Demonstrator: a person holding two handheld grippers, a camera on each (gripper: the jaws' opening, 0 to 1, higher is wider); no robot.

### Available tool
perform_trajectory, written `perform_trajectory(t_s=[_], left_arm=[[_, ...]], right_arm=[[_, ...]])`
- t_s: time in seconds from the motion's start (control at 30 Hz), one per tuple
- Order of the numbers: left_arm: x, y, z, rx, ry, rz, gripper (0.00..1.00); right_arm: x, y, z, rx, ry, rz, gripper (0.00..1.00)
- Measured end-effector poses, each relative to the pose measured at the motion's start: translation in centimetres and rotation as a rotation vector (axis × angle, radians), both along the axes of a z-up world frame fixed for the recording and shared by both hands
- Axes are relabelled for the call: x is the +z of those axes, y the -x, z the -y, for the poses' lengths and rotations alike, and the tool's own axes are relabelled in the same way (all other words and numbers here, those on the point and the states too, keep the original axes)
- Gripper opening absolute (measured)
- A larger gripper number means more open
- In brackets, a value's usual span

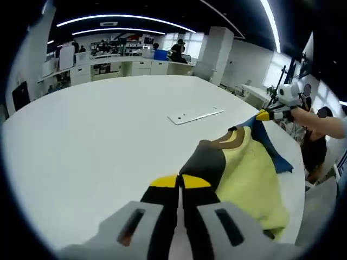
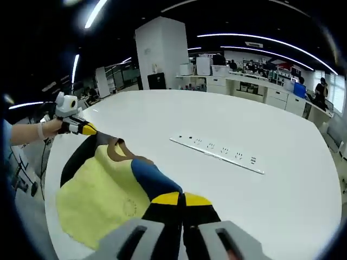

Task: Fold the garment on the visible template until the final outline fits inside the template.

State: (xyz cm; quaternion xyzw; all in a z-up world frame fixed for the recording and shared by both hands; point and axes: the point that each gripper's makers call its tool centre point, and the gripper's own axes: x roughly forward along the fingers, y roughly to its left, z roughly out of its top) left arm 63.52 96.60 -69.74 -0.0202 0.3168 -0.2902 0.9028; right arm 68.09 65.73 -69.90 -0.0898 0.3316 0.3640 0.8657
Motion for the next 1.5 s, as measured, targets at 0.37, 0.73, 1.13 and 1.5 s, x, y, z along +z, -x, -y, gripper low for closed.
perform_trajectory(t_s=[0.37,0.73,1.13,1.5], left_arm=[[-4.8,-0.9,-0.1,-0.007,-0.063,-0.081,0.00],[-5.6,-1.9,-0.3,0.047,-0.077,-0.066,0.00],[-6.2,-1.5,0.0,0.040,-0.083,-0.090,0.00],[-4.4,-1.8,0.5,0.010,-0.063,-0.017,0.20]], right_arm=[[-5.2,-0.8,-0.3,0.021,0.073,-0.102,0.00],[-6.1,-0.6,-0.5,0.028,0.092,-0.125,0.00],[-7.0,-0.3,-0.7,0.071,0.140,-0.111,0.00],[-4.6,0.2,-0.8,0.073,0.106,-0.087,0.19]])
